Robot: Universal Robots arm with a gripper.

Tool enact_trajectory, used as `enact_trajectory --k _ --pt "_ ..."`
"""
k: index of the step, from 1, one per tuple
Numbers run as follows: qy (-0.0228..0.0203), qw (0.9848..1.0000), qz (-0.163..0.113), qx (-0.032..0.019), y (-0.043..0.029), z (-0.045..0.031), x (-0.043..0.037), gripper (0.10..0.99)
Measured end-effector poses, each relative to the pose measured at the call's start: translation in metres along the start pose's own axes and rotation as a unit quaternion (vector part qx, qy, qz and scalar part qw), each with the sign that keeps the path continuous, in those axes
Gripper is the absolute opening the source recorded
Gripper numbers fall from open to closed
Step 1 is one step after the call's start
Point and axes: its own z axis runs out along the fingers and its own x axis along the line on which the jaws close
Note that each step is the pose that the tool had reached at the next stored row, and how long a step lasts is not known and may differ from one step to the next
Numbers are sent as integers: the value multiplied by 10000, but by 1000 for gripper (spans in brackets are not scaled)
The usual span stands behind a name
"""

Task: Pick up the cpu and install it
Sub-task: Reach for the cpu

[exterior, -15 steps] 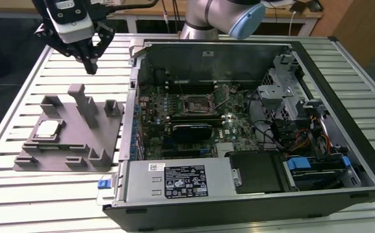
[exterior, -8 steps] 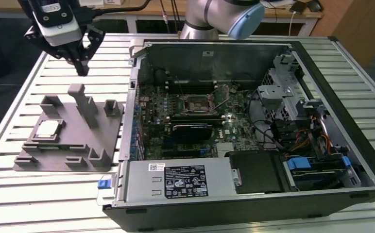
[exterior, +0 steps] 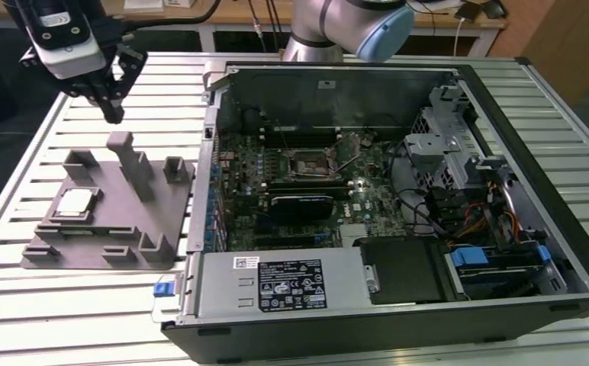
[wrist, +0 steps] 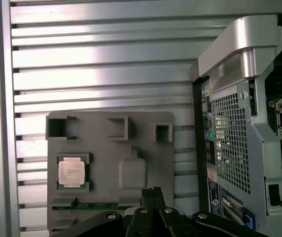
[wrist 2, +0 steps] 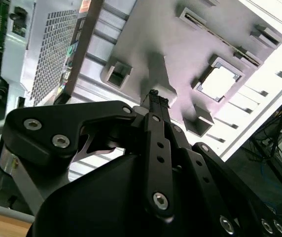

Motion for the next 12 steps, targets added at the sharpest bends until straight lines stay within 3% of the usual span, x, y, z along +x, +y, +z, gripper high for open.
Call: enact_trajectory --k 12 --pt "-1 10000 0 19 -25 110 267 106"
